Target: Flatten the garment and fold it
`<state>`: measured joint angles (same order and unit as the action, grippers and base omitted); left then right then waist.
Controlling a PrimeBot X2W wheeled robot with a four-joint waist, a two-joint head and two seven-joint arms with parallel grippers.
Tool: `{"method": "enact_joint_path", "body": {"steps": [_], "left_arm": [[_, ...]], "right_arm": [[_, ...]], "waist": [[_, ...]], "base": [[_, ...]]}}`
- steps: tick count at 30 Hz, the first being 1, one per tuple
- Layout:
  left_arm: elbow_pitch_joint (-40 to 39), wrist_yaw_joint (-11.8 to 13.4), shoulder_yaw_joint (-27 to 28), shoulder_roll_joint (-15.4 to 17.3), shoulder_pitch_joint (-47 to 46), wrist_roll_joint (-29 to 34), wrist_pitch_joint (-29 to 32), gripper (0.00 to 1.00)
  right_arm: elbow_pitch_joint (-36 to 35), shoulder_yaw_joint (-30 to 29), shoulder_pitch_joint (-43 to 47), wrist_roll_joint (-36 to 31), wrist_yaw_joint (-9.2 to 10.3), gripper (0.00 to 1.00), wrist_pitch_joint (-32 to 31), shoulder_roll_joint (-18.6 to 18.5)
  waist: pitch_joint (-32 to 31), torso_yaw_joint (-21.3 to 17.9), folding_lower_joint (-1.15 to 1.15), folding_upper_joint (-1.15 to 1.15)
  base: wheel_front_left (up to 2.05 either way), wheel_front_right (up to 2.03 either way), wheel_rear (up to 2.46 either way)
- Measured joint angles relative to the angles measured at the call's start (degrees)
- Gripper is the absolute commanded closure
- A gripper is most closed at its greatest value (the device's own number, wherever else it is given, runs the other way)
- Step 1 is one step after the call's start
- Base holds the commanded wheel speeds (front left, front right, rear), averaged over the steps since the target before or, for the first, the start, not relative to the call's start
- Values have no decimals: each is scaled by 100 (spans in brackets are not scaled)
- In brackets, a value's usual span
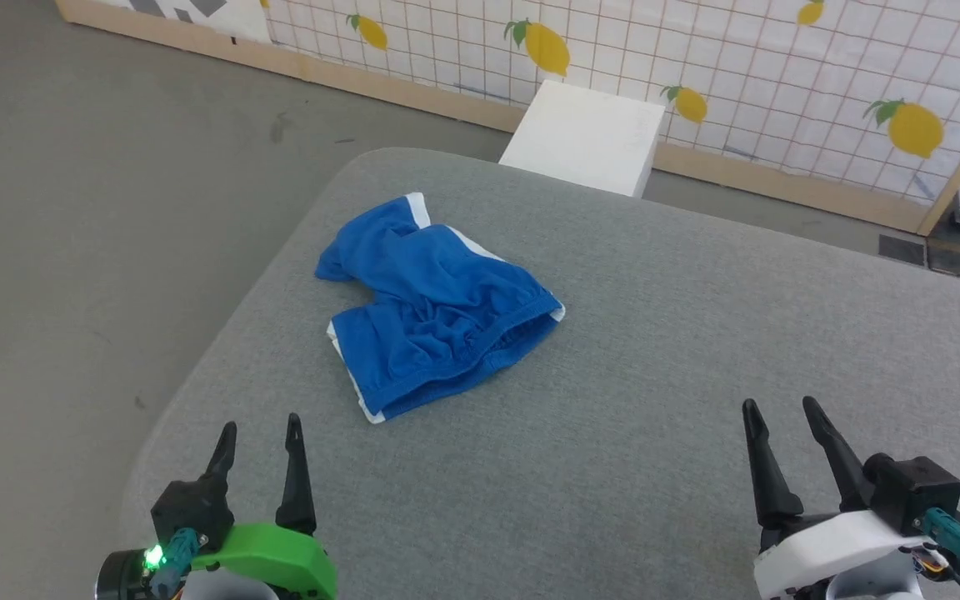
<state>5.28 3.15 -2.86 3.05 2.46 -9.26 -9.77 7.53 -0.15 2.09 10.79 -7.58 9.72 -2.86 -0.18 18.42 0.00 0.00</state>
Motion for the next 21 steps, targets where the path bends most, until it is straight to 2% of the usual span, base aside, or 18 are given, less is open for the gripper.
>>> {"method": "enact_joint_path", "body": {"steps": [21], "left_arm": [[149, 92, -91, 0, 103, -245, -276, 0]], "right_arm": [[245, 5, 29, 241, 0, 0, 276, 0]], "waist": [[-16, 381, 0, 0]], "base": [[0, 0, 0]]}}
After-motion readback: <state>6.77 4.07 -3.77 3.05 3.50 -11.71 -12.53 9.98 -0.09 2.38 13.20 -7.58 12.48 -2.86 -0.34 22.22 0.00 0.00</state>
